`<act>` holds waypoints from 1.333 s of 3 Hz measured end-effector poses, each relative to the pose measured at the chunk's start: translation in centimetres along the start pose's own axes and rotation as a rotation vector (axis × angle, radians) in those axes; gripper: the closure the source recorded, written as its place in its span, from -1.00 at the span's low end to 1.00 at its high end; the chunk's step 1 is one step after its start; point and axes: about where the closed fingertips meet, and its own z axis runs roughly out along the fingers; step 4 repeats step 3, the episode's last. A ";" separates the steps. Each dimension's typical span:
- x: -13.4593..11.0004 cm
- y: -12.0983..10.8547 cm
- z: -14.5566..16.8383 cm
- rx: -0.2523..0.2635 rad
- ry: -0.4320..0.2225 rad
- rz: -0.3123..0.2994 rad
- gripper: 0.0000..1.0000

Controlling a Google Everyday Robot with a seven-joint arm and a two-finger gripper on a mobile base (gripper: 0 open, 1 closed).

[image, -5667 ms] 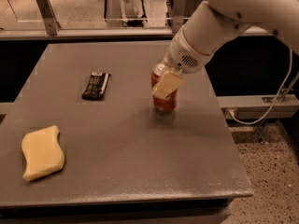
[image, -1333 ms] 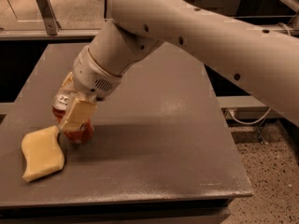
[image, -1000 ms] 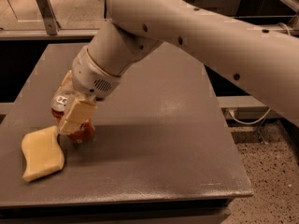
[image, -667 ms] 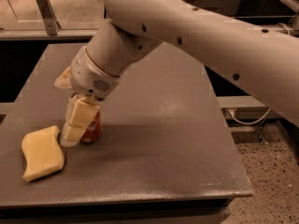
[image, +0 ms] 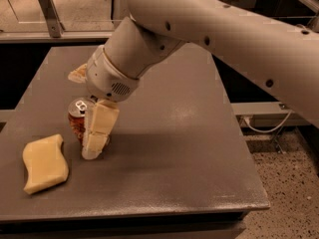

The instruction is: Move coke can near sponge

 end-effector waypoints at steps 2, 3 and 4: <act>3.7 1.3 -6.4 0.145 -0.045 -0.004 -1.00; 3.7 1.3 -6.4 0.145 -0.045 -0.004 -1.00; 3.7 1.3 -6.4 0.145 -0.045 -0.004 -1.00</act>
Offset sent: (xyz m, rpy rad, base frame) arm 0.0227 -0.1182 0.0166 0.1550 -0.0842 -0.1714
